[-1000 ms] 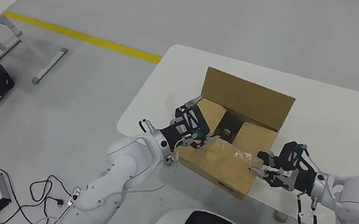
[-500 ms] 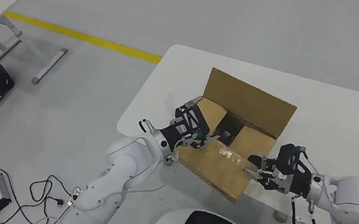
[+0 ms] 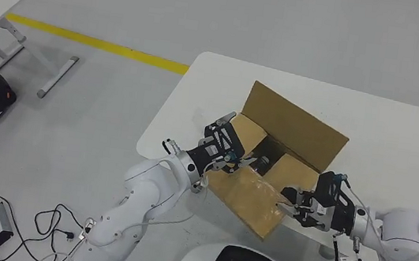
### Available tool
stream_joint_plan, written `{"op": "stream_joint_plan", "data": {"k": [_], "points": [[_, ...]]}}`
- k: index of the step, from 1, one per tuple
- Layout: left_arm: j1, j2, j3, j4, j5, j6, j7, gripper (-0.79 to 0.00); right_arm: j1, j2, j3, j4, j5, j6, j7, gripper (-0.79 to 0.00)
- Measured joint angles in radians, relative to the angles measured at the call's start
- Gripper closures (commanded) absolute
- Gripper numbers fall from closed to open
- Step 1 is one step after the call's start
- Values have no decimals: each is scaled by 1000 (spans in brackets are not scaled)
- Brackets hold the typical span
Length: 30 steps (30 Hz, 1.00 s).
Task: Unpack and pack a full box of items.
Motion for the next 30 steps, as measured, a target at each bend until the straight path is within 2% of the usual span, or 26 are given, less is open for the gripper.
{"op": "stream_joint_plan", "data": {"k": [9, 16, 26, 30], "points": [[0, 0, 0, 0, 0, 0, 0, -785, 23, 4, -28, 52, 58, 40, -7, -351], [0, 0, 0, 0, 0, 0, 0, -785, 30, 11, -33, 65, 82, 68, 7, -446], [0, 0, 0, 0, 0, 0, 0, -785, 58, 12, -83, 50, 124, 60, 33, -351], [0, 0, 0, 0, 0, 0, 0, -785, 68, 11, -100, 54, 125, 60, 26, -256]]}}
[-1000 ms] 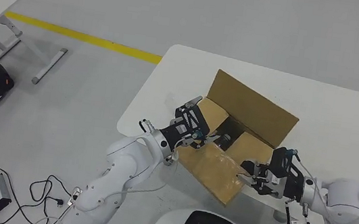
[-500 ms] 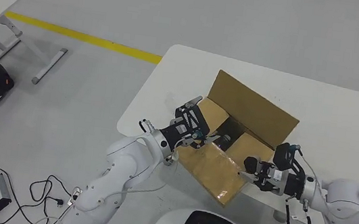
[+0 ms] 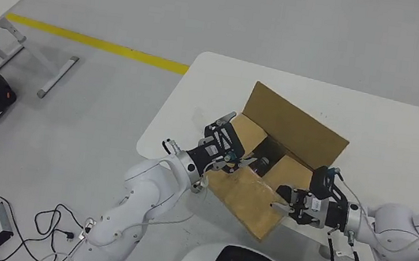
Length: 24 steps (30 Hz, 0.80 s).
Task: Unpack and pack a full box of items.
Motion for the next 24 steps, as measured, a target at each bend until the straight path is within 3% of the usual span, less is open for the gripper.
{"op": "stream_joint_plan", "data": {"k": [3, 4, 5, 24], "points": [[0, 0, 0, 0, 0, 0, 0, -785, 6, -1, -11, 5, -1, 1, -6, -108], [0, 0, 0, 0, 0, 0, 0, -785, 8, -1, -14, 6, -1, 1, -7, -12], [0, 0, 0, 0, 0, 0, 0, -785, 10, -1, -18, 8, -1, 2, -9, 0], [0, 0, 0, 0, 0, 0, 0, -785, 60, 9, 3, 49, -42, -28, -72, 0]]}}
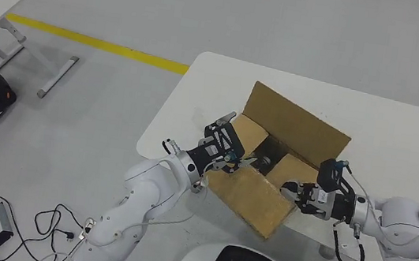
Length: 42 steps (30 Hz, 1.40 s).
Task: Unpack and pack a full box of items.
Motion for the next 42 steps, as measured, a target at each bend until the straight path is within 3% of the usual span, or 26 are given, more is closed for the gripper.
{"op": "stream_joint_plan", "data": {"k": [14, 23, 24, 25, 26, 33, 42], "points": [[0, 0, 0, 0, 0, 0, 0, -785, 98, 13, 70, 108, -100, -43, -90, 0], [0, 0, 0, 0, 0, 0, 0, -785, 54, 31, 102, 30, -145, -75, -134, 0], [0, 0, 0, 0, 0, 0, 0, -785, 45, 34, 107, 22, -144, -75, -135, -120], [0, 0, 0, 0, 0, 0, 0, -785, 36, 37, 111, 15, -144, -75, -134, -573], [0, 0, 0, 0, 0, 0, 0, -785, 22, 41, 118, 8, -143, -72, -131, -785], [0, 0, 0, 0, 0, 0, 0, -785, -60, 68, 193, -19, -116, -41, -155, -785], [0, 0, 0, 0, 0, 0, 0, -785, -61, 69, 196, -21, -118, -41, -155, -785]]}}
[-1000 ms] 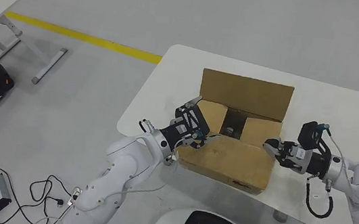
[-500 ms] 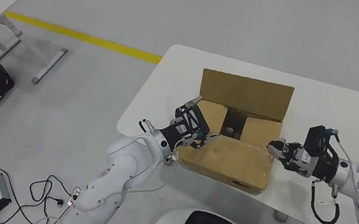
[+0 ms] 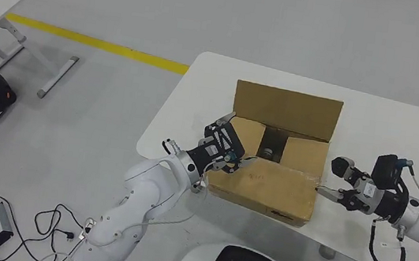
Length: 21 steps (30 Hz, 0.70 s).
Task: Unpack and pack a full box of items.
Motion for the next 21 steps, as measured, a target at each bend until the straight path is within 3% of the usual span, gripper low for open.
{"op": "stream_joint_plan", "data": {"k": [9, 21], "points": [[0, 0, 0, 0, 0, 0, 0, -785, -4, 7, -5, -40, 50, 61, 44, -785], [0, 0, 0, 0, 0, 0, 0, -785, 183, 3, -138, 89, 395, 219, 425, -785]]}}
